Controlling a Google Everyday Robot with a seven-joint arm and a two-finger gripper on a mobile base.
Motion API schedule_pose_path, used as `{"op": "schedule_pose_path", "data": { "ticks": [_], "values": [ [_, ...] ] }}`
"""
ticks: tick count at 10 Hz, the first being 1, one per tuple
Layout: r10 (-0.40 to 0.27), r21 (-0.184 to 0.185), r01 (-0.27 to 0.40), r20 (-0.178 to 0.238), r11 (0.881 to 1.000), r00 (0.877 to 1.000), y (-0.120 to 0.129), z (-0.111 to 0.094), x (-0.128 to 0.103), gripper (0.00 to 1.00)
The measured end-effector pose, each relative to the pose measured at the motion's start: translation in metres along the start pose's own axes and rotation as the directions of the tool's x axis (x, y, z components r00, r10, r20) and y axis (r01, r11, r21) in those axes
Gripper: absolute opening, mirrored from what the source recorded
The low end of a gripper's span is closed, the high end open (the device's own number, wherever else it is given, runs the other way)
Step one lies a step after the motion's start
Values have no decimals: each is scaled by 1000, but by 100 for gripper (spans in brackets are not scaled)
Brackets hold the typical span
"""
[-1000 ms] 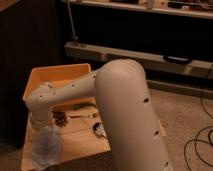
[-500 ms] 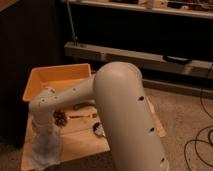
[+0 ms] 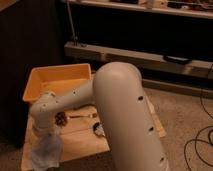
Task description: Place towel in table surface
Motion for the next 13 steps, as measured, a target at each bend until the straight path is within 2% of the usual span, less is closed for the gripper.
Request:
{"op": "schedule_pose_path", "data": {
  "ticks": [3,7,9,10,13],
  "values": [
    [4,15,-3,-28,1000,1000,-3,14,13,62],
    [-1,31,4,-70,1000,998,1,23,17,23],
    [12,24,-11,-68,1000,998,3,17,16,3],
    [19,14,-18,-58,1000,998,5,9,15,0],
    [33,-18,-33,-17,999,999,9,-18,10,0]
  ]
}}
